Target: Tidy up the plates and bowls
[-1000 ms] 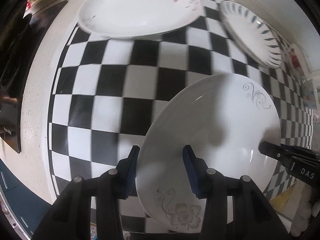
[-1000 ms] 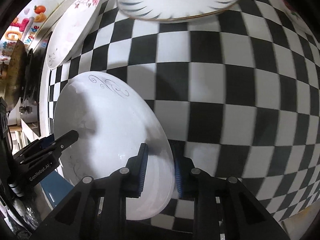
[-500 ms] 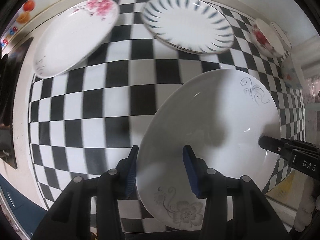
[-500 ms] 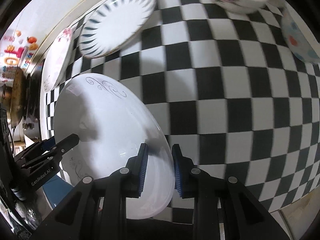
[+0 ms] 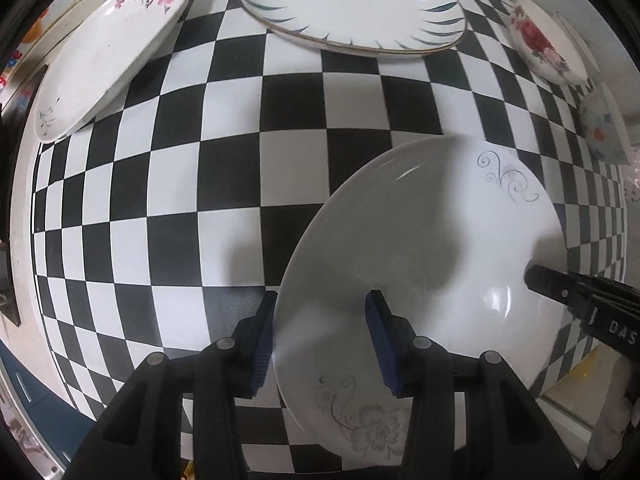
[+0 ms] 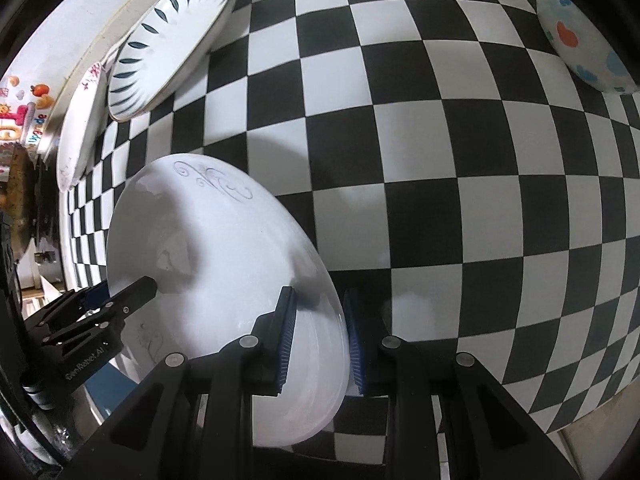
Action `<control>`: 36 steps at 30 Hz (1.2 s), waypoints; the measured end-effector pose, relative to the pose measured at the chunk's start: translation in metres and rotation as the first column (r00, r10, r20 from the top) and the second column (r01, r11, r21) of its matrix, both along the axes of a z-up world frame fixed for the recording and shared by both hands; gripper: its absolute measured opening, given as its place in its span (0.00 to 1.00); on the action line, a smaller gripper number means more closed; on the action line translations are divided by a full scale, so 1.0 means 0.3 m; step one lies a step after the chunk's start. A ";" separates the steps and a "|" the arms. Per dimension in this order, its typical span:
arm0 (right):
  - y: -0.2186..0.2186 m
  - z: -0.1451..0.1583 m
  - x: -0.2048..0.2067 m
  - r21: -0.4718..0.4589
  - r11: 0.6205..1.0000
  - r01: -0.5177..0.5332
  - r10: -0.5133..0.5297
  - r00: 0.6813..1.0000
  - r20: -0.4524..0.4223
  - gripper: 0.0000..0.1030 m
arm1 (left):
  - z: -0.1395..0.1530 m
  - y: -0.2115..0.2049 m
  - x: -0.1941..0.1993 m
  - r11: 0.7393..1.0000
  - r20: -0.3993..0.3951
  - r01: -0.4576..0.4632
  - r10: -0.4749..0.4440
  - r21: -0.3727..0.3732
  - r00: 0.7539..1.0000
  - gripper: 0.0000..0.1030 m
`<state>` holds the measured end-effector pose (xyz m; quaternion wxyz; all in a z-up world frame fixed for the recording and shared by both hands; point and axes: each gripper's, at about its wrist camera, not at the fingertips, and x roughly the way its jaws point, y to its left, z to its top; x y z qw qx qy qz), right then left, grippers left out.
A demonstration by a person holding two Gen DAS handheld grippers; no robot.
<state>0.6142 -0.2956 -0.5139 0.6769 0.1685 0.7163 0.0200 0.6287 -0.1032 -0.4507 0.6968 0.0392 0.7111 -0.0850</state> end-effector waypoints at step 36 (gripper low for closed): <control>0.445 0.379 0.559 0.147 0.988 -0.054 0.014 0.965 0.262 0.77 | 0.233 0.883 0.355 0.928 0.149 -0.344 0.365 -0.146 0.919 0.44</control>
